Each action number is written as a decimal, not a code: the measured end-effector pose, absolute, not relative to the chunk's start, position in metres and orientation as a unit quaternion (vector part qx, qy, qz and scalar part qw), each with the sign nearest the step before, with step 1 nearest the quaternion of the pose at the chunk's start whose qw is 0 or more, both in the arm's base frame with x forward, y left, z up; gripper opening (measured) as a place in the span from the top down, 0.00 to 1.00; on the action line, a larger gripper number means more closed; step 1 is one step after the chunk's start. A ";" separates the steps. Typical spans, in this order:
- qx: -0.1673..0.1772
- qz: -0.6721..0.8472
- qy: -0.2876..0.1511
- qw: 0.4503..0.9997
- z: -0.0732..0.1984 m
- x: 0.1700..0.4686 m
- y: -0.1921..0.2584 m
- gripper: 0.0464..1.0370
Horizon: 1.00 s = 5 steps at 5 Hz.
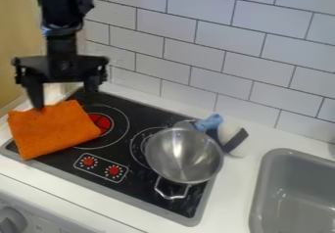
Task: Move orange cloth and put it between the two burners
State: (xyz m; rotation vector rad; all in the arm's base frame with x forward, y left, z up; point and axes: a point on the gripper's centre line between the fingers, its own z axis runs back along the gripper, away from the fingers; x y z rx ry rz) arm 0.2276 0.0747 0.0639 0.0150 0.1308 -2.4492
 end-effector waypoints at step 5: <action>-0.050 -0.925 0.061 0.371 0.015 0.245 0.109 0.04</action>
